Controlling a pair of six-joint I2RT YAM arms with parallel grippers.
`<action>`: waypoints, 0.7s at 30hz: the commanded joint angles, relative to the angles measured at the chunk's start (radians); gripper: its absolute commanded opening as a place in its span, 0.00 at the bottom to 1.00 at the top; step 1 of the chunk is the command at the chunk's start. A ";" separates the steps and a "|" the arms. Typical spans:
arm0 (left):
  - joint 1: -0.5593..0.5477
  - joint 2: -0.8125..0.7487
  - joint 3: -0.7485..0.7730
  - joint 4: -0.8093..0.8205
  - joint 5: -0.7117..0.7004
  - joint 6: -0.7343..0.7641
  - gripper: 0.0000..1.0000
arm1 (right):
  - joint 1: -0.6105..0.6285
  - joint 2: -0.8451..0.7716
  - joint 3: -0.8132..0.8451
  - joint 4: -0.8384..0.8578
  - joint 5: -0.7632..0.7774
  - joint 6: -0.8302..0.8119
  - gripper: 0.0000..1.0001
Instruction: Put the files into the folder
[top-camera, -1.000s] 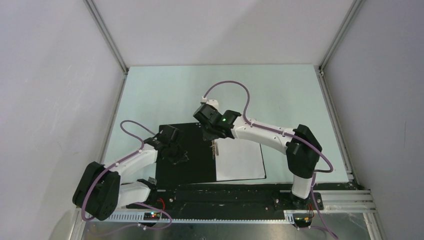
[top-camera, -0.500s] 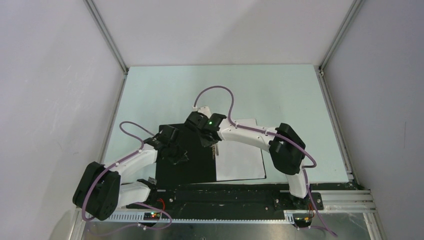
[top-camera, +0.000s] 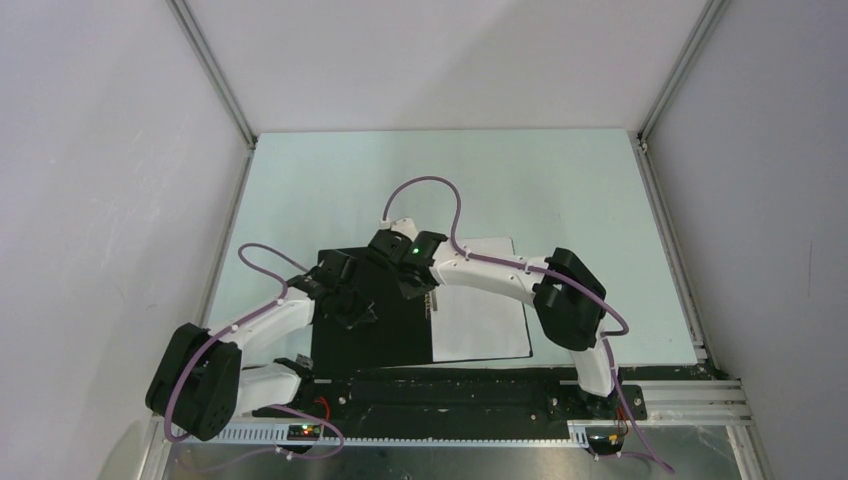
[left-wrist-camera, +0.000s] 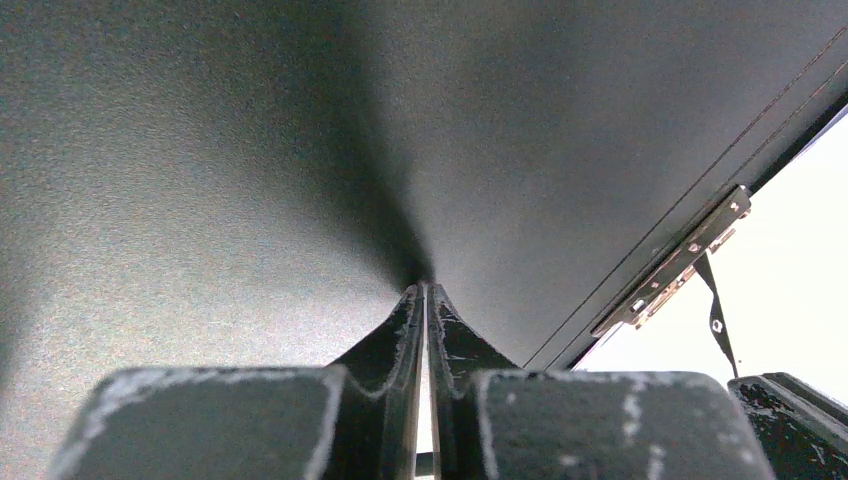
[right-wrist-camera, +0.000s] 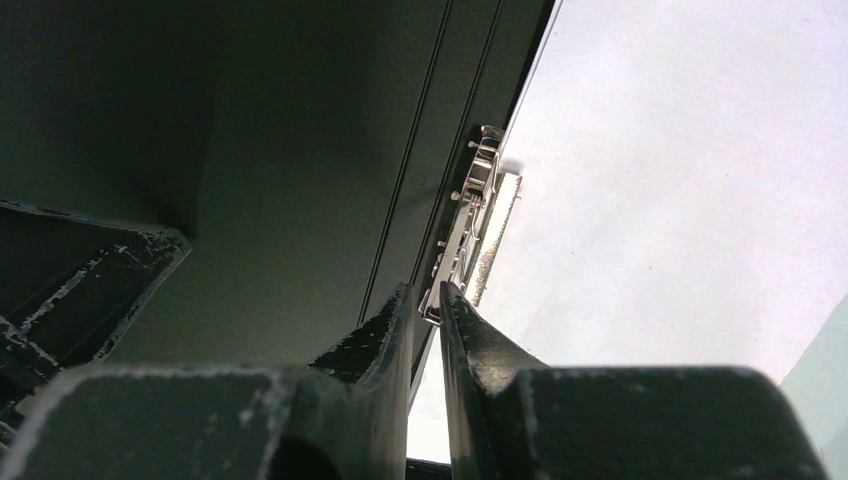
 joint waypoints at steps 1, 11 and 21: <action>0.015 0.007 -0.021 0.008 -0.035 -0.017 0.10 | 0.011 0.017 0.030 -0.021 0.038 -0.009 0.20; 0.025 0.003 -0.025 0.008 -0.035 -0.017 0.09 | 0.020 0.022 0.013 -0.034 0.045 -0.001 0.17; 0.032 0.005 -0.027 0.008 -0.035 -0.016 0.09 | 0.032 0.014 -0.092 -0.016 0.011 0.038 0.13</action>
